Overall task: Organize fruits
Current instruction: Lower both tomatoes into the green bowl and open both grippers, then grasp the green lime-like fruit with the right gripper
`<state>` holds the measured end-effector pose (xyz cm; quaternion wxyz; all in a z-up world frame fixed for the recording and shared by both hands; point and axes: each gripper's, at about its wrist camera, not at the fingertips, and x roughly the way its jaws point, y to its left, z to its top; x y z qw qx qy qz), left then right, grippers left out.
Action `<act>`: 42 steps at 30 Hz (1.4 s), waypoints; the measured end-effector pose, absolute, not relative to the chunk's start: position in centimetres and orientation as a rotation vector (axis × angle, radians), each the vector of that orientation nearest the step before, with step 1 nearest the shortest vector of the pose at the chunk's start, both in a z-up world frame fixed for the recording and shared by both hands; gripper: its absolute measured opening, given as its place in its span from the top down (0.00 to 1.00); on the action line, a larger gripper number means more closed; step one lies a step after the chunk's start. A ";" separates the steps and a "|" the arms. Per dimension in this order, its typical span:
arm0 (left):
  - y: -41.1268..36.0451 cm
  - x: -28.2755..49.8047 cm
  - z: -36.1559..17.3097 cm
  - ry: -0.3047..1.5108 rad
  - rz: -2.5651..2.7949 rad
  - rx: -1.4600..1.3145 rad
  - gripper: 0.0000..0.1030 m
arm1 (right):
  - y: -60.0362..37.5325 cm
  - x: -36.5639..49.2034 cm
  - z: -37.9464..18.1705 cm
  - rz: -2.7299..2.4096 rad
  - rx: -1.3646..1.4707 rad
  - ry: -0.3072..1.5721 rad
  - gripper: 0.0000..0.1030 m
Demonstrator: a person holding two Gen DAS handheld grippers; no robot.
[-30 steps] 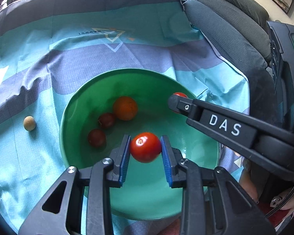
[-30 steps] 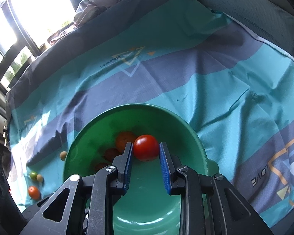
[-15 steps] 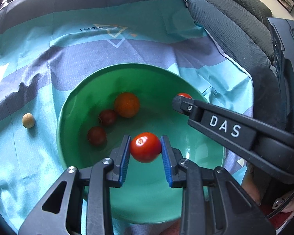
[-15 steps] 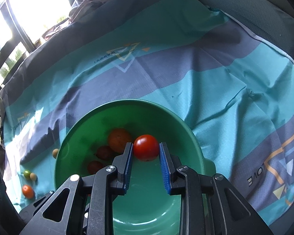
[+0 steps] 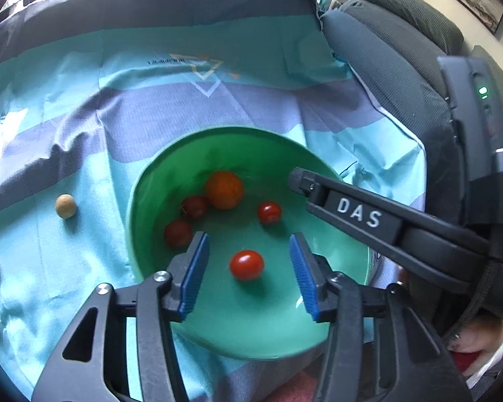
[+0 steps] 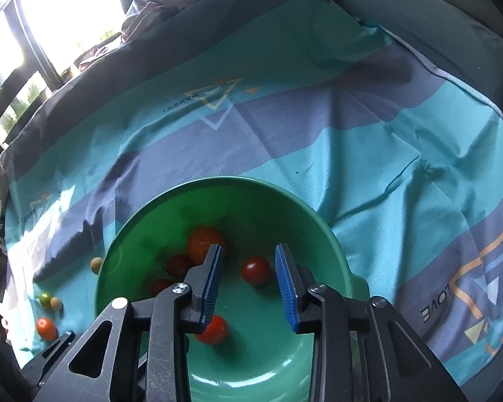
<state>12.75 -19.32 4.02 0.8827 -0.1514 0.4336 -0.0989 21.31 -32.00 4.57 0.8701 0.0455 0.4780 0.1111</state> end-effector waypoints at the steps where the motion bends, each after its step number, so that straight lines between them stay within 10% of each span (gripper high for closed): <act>1: -19.0 12.4 4.4 0.890 -0.203 -0.317 0.48 | -31.8 21.2 4.7 0.237 0.092 0.991 0.57; 42: 6.5 -3.0 2.7 0.692 0.578 -0.618 0.33 | -13.9 12.2 6.2 0.821 -0.092 0.749 0.45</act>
